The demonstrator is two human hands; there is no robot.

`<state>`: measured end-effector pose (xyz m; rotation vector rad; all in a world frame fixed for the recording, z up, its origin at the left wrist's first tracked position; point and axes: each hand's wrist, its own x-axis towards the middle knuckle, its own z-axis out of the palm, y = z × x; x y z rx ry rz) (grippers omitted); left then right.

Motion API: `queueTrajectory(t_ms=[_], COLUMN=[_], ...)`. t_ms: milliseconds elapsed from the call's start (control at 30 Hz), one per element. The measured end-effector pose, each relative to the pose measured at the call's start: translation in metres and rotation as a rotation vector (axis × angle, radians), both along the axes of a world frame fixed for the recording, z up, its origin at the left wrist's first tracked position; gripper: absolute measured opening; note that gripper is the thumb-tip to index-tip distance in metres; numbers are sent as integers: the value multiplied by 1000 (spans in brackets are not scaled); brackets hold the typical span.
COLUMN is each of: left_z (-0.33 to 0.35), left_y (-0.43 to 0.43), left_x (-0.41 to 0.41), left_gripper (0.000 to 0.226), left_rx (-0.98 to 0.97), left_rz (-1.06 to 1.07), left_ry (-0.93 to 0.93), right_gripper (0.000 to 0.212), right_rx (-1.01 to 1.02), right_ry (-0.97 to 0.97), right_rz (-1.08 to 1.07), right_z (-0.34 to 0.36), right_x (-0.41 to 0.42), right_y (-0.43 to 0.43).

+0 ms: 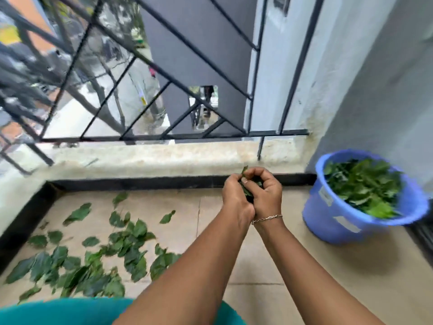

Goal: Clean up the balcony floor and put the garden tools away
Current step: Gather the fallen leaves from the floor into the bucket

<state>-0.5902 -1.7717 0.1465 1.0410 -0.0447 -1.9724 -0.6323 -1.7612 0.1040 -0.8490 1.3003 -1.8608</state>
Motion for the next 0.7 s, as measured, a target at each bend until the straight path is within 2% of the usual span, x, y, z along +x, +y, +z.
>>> queueTrajectory(t_ms=[300,467,500,567,633,667,700], left_z=[-22,-38,-43,-57,-69,-74,-79], left_y=[-19,-14,-17,-27,-39,-43,-48], left_x=[-172,-248,-261,-280,-285,-285,-283], left_gripper=[32,39,39,37,39,46,57], left_rx=[-50,-190,-279,-617,-1115,-1366,-1596], left_rz=[-339,-505,-563,-745,-903,-947,-959], left_ry=[52,7,-52,-324,-625,-755,-873], right_gripper=[38,34,34,36,28,20,24], right_rx=[28,88,108,194,399,558,739], right_ry=[-36,19,44,161,397,562,741], right_rz=[-390,-543,-568,-620,-659,-651,-602], right_z=[-2,-17,-19,-26,-35,-37,-40], right_x=[-154,-229,-241,-263,-284,-292,-298], right_y=[2,7,7,5,7,10,13])
